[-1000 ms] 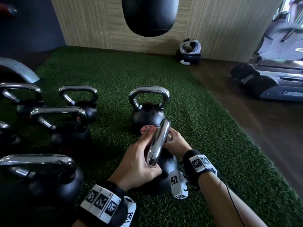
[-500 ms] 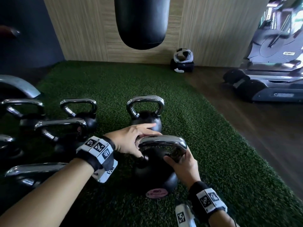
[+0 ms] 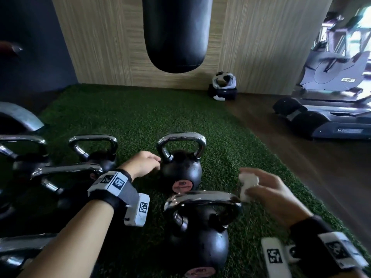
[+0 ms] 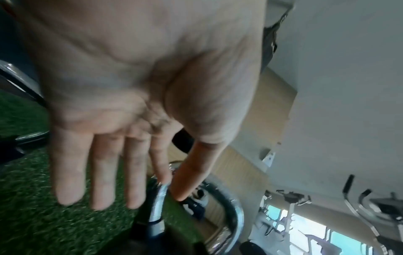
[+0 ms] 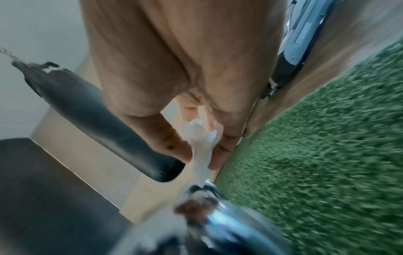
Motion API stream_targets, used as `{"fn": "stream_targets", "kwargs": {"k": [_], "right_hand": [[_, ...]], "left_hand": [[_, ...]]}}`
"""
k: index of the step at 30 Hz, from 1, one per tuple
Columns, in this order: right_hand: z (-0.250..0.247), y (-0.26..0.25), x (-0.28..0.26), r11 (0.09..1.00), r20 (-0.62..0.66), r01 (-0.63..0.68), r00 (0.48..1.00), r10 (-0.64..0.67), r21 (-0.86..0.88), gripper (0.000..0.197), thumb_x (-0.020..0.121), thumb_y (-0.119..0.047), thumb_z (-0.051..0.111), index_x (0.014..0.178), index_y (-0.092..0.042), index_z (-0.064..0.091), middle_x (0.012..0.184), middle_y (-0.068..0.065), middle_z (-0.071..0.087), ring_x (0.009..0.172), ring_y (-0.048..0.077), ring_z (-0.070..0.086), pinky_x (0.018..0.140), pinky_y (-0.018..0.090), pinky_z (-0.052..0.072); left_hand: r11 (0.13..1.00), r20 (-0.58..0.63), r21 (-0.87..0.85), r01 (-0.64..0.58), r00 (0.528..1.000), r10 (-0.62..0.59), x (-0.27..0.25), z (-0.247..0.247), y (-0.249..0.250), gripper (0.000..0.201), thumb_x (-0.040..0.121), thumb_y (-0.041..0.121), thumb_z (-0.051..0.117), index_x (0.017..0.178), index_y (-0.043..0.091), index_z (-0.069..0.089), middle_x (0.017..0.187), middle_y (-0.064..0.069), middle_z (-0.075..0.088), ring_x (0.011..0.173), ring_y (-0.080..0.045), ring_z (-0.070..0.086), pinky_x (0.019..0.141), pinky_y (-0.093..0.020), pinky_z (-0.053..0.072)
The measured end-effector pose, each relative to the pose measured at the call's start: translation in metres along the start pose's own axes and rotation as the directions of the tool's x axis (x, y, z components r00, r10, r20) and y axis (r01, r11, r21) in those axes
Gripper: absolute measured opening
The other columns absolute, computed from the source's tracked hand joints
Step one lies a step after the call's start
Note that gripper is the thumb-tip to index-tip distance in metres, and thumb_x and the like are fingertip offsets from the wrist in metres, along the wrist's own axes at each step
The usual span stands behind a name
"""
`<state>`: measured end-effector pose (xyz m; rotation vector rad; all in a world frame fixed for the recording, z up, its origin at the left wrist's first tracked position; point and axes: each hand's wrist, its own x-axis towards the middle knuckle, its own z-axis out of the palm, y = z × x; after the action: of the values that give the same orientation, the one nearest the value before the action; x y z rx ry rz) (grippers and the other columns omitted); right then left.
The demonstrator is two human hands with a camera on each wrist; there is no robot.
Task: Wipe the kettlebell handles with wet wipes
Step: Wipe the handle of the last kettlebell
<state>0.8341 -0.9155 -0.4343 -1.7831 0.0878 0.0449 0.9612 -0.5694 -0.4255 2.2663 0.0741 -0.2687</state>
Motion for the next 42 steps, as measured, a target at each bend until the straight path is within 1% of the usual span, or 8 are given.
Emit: {"fn": "stream_targets", "kwargs": {"k": [4,7,13,17,27,32,35,42], "right_hand": [[0.012,-0.042,0.056,0.995,0.053,0.087,0.995,-0.085,-0.048,0.067,0.076,0.001,0.081,0.136,-0.021,0.064,0.131,0.007,0.07,0.116,0.024,0.07,0.108,0.045,0.05],[0.033,-0.055,0.103,0.957,0.036,0.149,0.989,-0.144,-0.25,0.058,0.085,0.005,0.077,0.127,-0.034,0.068,0.12,-0.004,0.075,0.102,0.019,0.075,0.101,0.05,0.057],[0.047,-0.075,0.169,0.891,0.003,0.234,0.968,-0.253,-0.388,0.048,0.086,0.001,0.077,0.119,-0.033,0.074,0.108,-0.009,0.079,0.098,0.015,0.077,0.088,0.044,0.063],[0.064,-0.086,0.195,0.844,0.005,0.281,0.95,-0.313,-0.458,0.041,0.087,-0.012,0.078,0.119,-0.037,0.075,0.118,-0.013,0.068,0.101,0.016,0.074,0.09,0.044,0.062],[0.11,-0.096,0.218,0.628,0.095,0.504,0.818,-0.567,-0.593,0.039,0.09,-0.004,0.074,0.126,-0.019,0.075,0.121,-0.007,0.076,0.107,-0.002,0.07,0.095,0.011,0.053],[0.125,-0.082,0.219,0.511,0.23,0.562,0.787,-0.573,-0.651,0.048,0.085,0.015,0.063,0.123,-0.01,0.076,0.128,0.003,0.073,0.112,0.013,0.071,0.1,0.017,0.053],[0.133,-0.07,0.217,0.446,0.299,0.572,0.784,-0.545,-0.688,0.051,0.085,0.017,0.063,0.13,-0.005,0.071,0.133,0.013,0.07,0.111,0.027,0.074,0.095,0.041,0.062],[0.108,-0.039,0.208,0.402,0.156,0.432,0.813,-0.56,-0.808,0.06,0.081,0.025,0.062,0.134,-0.002,0.066,0.136,0.017,0.066,0.128,0.029,0.064,0.109,0.053,0.052]], "left_hand": [[0.978,0.009,0.062,0.201,0.979,-0.202,0.057,0.014,-0.025,0.085,0.078,0.033,0.084,0.15,0.012,0.045,0.154,-0.009,0.047,0.138,-0.027,0.048,0.11,-0.039,0.044],[0.966,0.042,-0.056,0.251,0.968,-0.249,0.091,0.03,-0.045,0.111,0.069,0.041,0.091,0.159,0.018,0.029,0.161,-0.006,0.039,0.143,-0.026,0.044,0.112,-0.042,0.043],[0.964,0.065,-0.194,0.182,0.983,-0.173,0.122,0.056,-0.066,0.099,0.064,0.053,0.092,0.149,0.03,0.046,0.15,0.002,0.05,0.135,-0.02,0.049,0.111,-0.036,0.041],[0.961,0.059,-0.275,0.013,0.998,0.004,0.126,0.07,-0.052,0.055,0.071,0.039,0.092,0.114,0.047,0.058,0.108,0.03,0.062,0.114,-0.006,0.061,0.095,-0.02,0.04],[0.886,0.001,-0.463,0.022,1.0,-0.024,0.151,0.099,-0.059,0.06,0.051,0.056,0.098,0.097,0.027,0.073,0.098,0.009,0.078,0.094,-0.005,0.072,0.082,-0.02,0.053],[0.863,0.02,-0.503,-0.047,0.998,0.067,0.154,0.101,-0.064,0.074,0.055,0.061,0.095,0.118,0.033,0.071,0.114,0.014,0.076,0.109,-0.005,0.07,0.105,-0.039,0.053],[0.872,0.024,-0.488,-0.042,0.998,0.061,0.154,0.098,-0.065,0.078,0.049,0.072,0.091,0.115,0.036,0.072,0.11,0.018,0.077,0.106,-0.002,0.07,0.104,-0.038,0.054],[0.859,0.024,-0.51,-0.048,0.997,0.07,0.15,0.098,-0.064,0.066,0.058,0.062,0.093,0.113,0.032,0.073,0.109,0.016,0.077,0.106,-0.002,0.071,0.104,-0.039,0.054]]}}
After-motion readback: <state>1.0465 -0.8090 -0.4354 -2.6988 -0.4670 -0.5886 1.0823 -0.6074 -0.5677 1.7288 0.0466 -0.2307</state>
